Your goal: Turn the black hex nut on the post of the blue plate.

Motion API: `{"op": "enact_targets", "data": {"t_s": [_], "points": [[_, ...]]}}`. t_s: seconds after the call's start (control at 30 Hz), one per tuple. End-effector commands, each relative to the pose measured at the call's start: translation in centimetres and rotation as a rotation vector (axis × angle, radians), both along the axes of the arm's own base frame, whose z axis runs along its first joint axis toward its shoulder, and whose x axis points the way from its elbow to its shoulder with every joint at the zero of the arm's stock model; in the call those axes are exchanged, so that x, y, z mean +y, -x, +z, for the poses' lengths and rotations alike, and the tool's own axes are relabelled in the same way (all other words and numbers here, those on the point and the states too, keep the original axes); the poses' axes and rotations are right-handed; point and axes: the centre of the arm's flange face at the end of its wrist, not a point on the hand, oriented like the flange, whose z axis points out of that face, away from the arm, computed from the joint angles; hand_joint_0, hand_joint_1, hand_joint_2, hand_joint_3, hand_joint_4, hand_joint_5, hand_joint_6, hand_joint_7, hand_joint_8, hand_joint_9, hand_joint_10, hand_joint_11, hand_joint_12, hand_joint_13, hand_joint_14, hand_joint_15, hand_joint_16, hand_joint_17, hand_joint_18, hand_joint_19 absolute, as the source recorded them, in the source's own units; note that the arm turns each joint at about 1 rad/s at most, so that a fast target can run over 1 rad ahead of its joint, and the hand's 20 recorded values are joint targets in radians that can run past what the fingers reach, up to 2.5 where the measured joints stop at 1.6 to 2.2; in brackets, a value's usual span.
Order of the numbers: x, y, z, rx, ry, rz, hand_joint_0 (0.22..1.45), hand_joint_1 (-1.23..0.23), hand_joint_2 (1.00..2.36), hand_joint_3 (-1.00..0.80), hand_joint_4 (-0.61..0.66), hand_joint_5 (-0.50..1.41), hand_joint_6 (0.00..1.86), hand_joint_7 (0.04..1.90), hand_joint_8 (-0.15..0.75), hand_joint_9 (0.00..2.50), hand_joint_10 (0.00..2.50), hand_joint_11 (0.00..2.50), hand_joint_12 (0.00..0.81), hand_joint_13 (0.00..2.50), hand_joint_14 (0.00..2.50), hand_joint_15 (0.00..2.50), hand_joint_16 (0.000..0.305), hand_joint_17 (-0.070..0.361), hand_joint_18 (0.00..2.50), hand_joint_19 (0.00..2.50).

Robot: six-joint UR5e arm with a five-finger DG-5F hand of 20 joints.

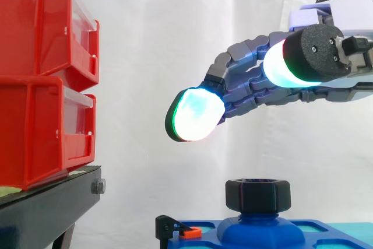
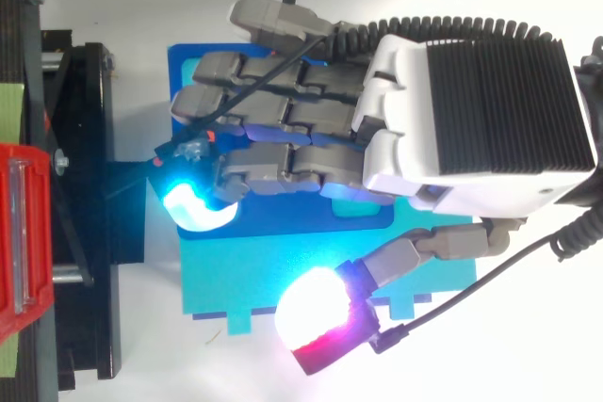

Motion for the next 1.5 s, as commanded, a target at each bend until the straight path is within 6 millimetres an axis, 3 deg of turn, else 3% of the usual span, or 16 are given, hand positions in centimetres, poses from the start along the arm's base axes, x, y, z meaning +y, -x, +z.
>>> {"op": "enact_targets", "data": {"t_s": [0.0,0.13,0.3,1.47], "points": [[0.0,0.0,-0.1,0.004,0.002,0.001,0.49,-0.43,1.00,-0.50,0.14,-0.22,0.50,0.72,0.229,0.30,0.00,0.00,0.345,0.18,0.00,0.00,0.051,0.115,0.00,0.02],[0.2,0.0,-0.5,0.011,0.011,0.000,0.49,-0.43,1.00,-0.50,0.14,-0.22,0.50,0.72,0.229,0.30,0.00,0.00,0.345,0.18,0.00,0.00,0.051,0.115,0.00,0.02],[0.6,-0.6,-3.0,0.043,0.015,0.008,0.49,-0.43,1.00,-0.50,0.14,-0.22,0.50,0.72,0.228,0.30,0.00,0.00,0.344,0.18,0.00,0.00,0.051,0.115,0.00,0.02],[-0.1,0.3,-3.6,0.128,0.055,0.008,0.49,-0.43,1.00,-0.50,0.15,-0.22,0.50,0.76,0.229,0.30,0.00,0.00,0.349,0.17,0.00,0.00,0.052,0.118,0.00,0.02]]}}
